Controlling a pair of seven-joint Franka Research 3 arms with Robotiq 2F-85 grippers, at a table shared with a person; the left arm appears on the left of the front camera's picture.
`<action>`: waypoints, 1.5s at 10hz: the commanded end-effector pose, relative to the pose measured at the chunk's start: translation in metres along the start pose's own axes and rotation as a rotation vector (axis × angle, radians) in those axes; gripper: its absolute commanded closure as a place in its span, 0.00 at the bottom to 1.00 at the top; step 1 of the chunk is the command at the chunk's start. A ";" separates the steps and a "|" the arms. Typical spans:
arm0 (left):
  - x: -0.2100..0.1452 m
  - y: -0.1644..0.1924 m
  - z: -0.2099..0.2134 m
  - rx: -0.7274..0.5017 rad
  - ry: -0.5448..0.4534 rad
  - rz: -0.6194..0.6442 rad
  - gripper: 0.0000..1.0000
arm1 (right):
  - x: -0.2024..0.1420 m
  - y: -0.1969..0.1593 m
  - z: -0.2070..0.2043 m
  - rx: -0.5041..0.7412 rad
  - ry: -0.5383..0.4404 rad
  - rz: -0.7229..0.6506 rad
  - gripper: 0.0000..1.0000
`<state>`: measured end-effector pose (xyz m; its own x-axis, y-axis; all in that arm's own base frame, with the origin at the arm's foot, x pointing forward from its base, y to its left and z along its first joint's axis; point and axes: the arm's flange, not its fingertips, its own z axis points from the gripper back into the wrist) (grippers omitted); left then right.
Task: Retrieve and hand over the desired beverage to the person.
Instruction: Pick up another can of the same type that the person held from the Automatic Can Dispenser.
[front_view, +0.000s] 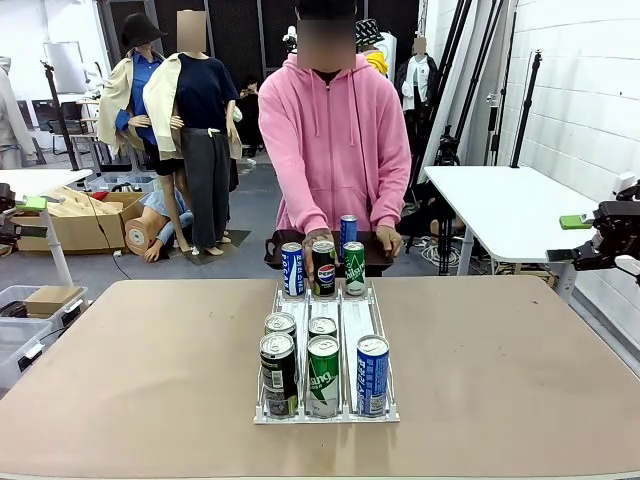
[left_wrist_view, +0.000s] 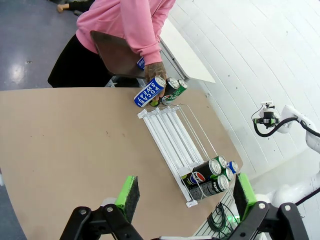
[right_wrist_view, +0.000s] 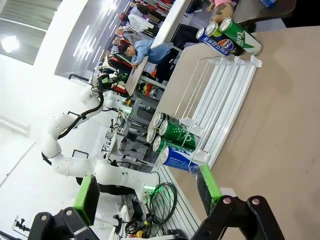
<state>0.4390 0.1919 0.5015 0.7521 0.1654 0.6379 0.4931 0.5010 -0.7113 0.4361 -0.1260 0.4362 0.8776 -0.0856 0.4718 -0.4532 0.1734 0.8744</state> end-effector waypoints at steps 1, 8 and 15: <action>0.001 -0.002 0.001 -0.007 -0.007 0.006 0.00 | -0.001 0.001 -0.002 -0.002 -0.007 -0.009 0.00; 0.001 -0.002 0.001 -0.007 -0.007 0.006 0.00 | -0.001 0.001 -0.002 -0.002 -0.007 -0.009 0.00; 0.001 -0.002 0.001 -0.007 -0.007 0.006 0.00 | -0.001 0.001 -0.002 -0.002 -0.007 -0.009 0.00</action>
<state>0.4390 0.1919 0.5015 0.7521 0.1654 0.6379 0.4931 0.5010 -0.7113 0.4361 -0.1260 0.4362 0.8776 -0.0856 0.4717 -0.4531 0.1734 0.8744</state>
